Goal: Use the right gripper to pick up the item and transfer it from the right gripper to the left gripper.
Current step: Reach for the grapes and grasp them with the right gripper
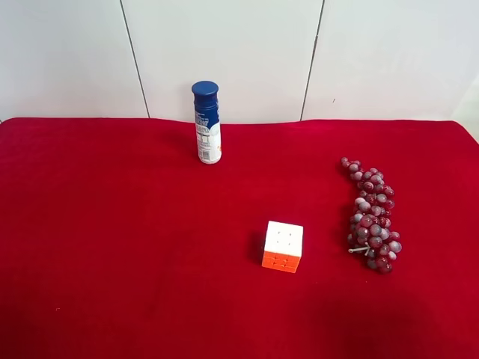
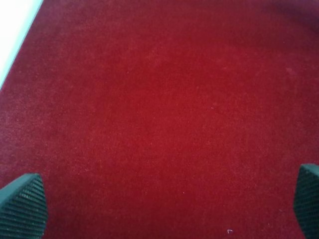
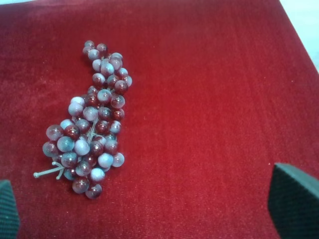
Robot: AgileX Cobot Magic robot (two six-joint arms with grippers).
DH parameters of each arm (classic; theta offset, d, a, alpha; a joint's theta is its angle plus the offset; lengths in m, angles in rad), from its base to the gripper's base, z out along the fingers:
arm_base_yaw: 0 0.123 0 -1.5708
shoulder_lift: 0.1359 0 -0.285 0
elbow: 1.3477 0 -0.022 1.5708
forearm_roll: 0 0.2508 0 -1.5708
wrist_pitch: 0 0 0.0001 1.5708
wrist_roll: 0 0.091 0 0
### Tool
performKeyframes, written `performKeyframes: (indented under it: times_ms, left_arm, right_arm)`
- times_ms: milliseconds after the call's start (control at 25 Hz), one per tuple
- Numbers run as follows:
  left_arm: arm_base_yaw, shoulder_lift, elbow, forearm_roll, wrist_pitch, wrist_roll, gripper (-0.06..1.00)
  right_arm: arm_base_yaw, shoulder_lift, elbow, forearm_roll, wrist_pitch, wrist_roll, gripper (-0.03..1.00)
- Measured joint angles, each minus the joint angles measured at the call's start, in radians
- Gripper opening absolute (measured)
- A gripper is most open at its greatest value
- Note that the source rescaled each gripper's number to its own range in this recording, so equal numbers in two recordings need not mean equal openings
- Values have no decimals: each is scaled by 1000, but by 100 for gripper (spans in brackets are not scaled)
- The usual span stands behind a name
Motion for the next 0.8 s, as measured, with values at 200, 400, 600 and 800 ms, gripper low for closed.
performKeyframes:
  times_ms: [200, 400, 600, 800]
  left_arm:
    - [0, 0, 0, 0, 0, 0, 100]
    - [0, 0, 0, 0, 0, 0, 100]
    - [0, 0, 0, 0, 0, 0, 100]
    - [0, 0, 0, 0, 0, 0, 100]
  right_arm:
    - [0, 0, 0, 7, 0, 0, 100]
    - [0, 0, -8, 30, -2, 7, 100]
    - [0, 74, -99, 31, -17, 19, 100]
    - [0, 295, -196, 31, -20, 37, 100]
